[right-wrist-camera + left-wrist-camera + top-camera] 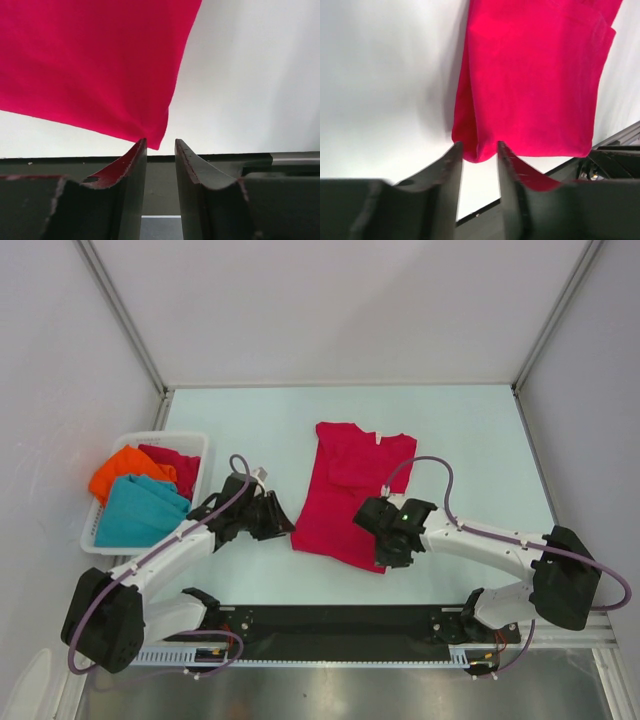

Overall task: Fold and stack the t-shirts
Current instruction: Fold the folded rectangular tshirt in 1/3 of the way

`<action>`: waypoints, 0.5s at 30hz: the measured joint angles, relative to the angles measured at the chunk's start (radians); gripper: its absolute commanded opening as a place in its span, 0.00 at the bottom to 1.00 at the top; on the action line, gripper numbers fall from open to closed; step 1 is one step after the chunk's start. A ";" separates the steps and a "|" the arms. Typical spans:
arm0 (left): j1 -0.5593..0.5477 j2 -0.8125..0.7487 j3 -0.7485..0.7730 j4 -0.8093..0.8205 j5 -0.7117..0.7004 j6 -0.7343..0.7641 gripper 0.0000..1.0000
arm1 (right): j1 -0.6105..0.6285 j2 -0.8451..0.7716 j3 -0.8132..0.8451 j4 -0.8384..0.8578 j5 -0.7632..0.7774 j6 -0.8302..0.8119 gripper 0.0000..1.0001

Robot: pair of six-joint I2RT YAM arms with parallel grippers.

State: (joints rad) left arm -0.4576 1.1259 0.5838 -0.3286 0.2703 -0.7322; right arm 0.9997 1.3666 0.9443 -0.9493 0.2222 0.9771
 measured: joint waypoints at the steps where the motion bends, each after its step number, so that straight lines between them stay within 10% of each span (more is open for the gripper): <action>1: 0.000 -0.001 0.000 -0.007 -0.003 0.000 0.48 | 0.000 0.000 0.000 -0.005 0.000 0.000 0.34; 15: 0.000 -0.057 0.088 -0.101 -0.049 0.008 0.58 | -0.017 0.000 0.083 -0.053 0.034 -0.021 0.34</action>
State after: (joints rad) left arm -0.4580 1.0687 0.6720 -0.4297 0.2214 -0.7246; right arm 0.9825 1.3663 1.0271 -1.0027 0.2558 0.9565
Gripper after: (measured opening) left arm 0.574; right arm 0.345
